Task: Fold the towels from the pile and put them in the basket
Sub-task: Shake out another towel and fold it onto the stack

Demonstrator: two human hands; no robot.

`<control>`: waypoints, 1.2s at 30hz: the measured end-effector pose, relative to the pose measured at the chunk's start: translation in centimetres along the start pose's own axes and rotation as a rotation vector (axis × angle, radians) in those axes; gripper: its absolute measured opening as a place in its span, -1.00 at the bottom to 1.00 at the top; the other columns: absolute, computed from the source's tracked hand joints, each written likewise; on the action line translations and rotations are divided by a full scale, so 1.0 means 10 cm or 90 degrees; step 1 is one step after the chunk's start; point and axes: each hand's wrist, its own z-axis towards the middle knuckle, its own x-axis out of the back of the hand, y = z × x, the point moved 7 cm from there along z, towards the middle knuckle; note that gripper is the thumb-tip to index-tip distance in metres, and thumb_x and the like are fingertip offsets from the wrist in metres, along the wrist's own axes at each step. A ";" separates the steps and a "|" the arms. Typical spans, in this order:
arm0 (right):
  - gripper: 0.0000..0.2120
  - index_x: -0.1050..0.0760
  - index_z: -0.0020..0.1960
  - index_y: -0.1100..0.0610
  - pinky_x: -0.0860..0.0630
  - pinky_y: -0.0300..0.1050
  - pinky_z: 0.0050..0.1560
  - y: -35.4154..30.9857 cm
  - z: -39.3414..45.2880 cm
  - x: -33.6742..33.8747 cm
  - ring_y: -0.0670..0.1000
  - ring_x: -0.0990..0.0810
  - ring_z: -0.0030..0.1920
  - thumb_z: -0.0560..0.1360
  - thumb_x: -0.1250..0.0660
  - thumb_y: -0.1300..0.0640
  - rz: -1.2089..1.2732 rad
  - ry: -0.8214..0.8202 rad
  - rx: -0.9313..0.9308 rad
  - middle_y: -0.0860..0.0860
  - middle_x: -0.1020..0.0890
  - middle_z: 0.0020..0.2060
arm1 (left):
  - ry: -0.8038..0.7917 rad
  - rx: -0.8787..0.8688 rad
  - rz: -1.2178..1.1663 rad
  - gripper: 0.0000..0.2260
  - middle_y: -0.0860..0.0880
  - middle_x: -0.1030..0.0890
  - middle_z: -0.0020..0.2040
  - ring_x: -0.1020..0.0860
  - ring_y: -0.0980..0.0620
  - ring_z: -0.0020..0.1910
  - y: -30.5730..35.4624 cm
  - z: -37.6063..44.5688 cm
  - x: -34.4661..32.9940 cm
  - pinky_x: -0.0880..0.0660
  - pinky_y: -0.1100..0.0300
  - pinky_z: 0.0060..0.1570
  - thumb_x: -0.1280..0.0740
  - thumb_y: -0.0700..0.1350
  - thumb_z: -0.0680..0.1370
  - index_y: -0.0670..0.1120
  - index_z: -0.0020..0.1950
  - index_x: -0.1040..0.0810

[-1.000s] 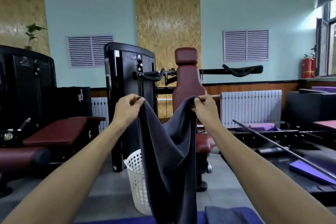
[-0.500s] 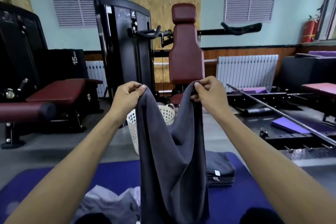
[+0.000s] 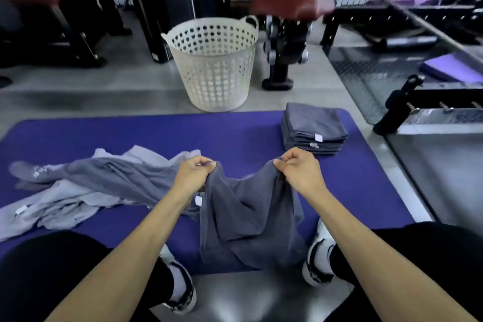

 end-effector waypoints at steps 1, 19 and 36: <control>-0.85 -0.54 -0.20 0.07 -0.36 -0.46 -0.35 0.13 0.08 -0.09 -0.21 -0.55 -0.30 0.48 -0.45 0.08 -0.005 -0.007 -0.018 -0.10 -0.63 -0.36 | -0.001 0.028 0.008 -0.91 -0.03 -0.57 -0.22 -0.53 0.06 -0.31 -0.17 0.08 -0.03 -0.50 0.24 -0.42 -0.35 -0.17 0.60 -0.09 -0.11 -0.57; -0.81 -0.54 -0.25 0.06 -0.56 -0.12 -0.23 1.83 1.28 -1.71 -0.03 -0.62 -0.31 0.51 -0.45 0.06 0.011 -0.112 -0.213 -0.04 -0.63 -0.37 | 0.087 0.137 0.306 -0.90 0.05 -0.62 -0.29 -0.63 -0.02 -0.24 -2.06 1.64 -0.12 -0.58 0.08 -0.09 -0.48 -0.12 0.49 -0.02 -0.20 -0.60; -0.93 -0.62 -0.11 0.14 -0.48 -0.47 -0.28 2.17 1.39 -2.22 -0.30 -0.58 -0.34 0.51 -0.44 0.15 0.051 -0.132 -0.236 -0.11 -0.66 -0.28 | 0.203 0.122 0.288 -0.85 -0.03 -0.64 -0.12 -0.55 0.12 -0.16 -2.31 2.21 -0.15 -0.32 0.61 -0.27 -0.49 -0.14 0.49 -0.17 0.00 -0.65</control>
